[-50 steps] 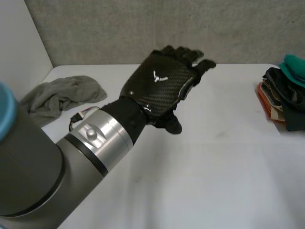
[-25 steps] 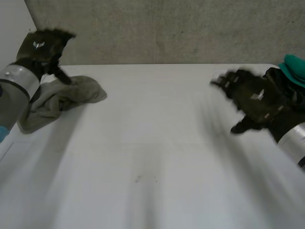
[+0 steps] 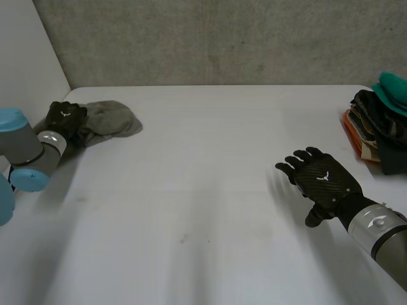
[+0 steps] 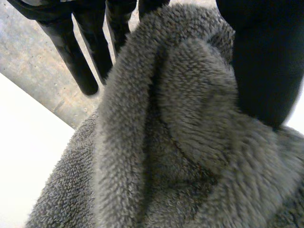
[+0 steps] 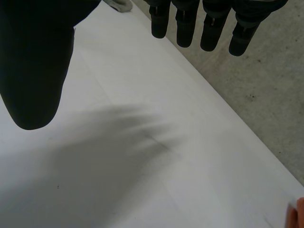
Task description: Fold the laundry.
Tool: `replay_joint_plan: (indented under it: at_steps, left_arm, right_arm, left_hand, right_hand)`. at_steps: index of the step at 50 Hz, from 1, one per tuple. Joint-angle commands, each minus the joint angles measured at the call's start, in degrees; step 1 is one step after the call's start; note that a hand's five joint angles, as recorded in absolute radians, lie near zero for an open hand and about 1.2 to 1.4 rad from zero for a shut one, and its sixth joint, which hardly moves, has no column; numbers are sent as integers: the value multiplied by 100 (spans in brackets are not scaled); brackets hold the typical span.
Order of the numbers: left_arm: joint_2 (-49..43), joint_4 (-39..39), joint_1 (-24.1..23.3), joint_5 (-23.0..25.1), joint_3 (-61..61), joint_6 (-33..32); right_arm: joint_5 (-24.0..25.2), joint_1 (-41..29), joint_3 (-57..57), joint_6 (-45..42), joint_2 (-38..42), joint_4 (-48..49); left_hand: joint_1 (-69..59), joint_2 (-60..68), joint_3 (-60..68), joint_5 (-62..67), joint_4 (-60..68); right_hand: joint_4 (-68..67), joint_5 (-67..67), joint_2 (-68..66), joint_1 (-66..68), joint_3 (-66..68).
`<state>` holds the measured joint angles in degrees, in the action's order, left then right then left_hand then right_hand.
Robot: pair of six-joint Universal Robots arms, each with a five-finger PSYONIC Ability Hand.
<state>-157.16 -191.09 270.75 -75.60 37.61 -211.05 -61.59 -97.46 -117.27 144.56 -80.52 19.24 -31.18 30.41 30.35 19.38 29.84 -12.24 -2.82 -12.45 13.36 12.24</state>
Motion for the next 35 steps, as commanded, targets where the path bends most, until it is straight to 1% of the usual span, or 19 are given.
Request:
replay_joint_plan:
  at_steps: [1,3,7,11,12,15,16,19,20,24,27,28,30,31,34,35]
  left_arm:
    - [-254,-51,-14,-16,-271,20]
    - [-219,-130,-31,-42,-254,20]
    - [123,-113,-329,-95,9,126]
    - [1168,-174,-707,-104,852,564]
    - [1657,-209,-856,-86,1263,878]
    - [2346,-280,-1129,-51,1801,1468]
    - [2774,-332,-1373,-51,2107,1879]
    - [3374,-394,-1761,-33,2496,2462]
    - [3750,-403,-2006,-33,2723,2786]
    - [4262,-429,-2491,-33,3233,3131]
    - [4255,-412,-2729,-60,3437,3079]
    - [4194,-403,-2886,-60,3533,3018]
    - [4054,-359,-3054,-68,3578,2939]
    - [3844,-298,-3220,-86,3596,2808]
    - [3422,-140,-3423,-121,3578,2570]
    - [3220,52,-3528,-130,3543,2439]
  right_arm:
    - [-28,-1,-15,2,1,63]
    - [-28,8,-6,-7,1,80]
    - [-125,8,-6,2,-7,142]
    - [-318,16,2,10,-51,229]
    - [-362,16,11,10,-51,256]
    - [-564,25,29,10,-69,352]
    - [-625,16,29,10,-78,361]
    - [-784,25,38,10,-95,370]
    - [-802,25,38,10,-104,370]
    - [-837,25,29,10,-157,361]
    - [-846,25,11,10,-192,361]
    - [-837,25,2,19,-201,361]
    - [-837,25,-6,19,-227,353]
    - [-837,25,-6,19,-236,353]
    - [-837,25,-6,19,-236,353]
    - [-837,25,-6,19,-236,353]
  left_hand:
    - [-4858,4934,4940,5038,4992]
    - [-4882,4959,4965,5062,5016]
    - [-4882,4959,4965,5062,5016]
    - [-4882,4959,4965,5062,5016]
    - [-4882,4959,4965,5062,5016]
    - [-4882,4959,4965,5062,5016]
    - [-4882,4959,4965,5062,5016]
    - [-4882,4959,4965,5062,5016]
    - [-4882,4959,4965,5062,5016]
    - [-4882,4959,4965,5062,5016]
    - [-4882,4959,4965,5062,5016]
    - [-4882,4959,4965,5062,5016]
    - [-4882,4959,4965,5062,5016]
    - [-4882,4959,4965,5062,5016]
    - [-4882,4959,4965,5062,5016]
    - [-4882,4959,4965,5062,5016]
  right_hand:
    - [224,282,245,-336,-224]
    - [224,282,245,-336,-224]
    - [224,282,245,-336,-224]
    - [224,282,245,-336,-224]
    - [224,282,245,-336,-224]
    - [224,282,245,-336,-224]
    - [224,282,245,-336,-224]
    - [224,282,245,-336,-224]
    - [224,282,245,-336,-224]
    - [224,282,245,-336,-224]
    - [224,282,245,-336,-224]
    - [224,282,245,-336,-224]
    - [224,282,245,-336,-224]
    - [224,282,245,-336,-224]
    - [224,282,245,-336,-224]
    - [224,282,245,-336,-224]
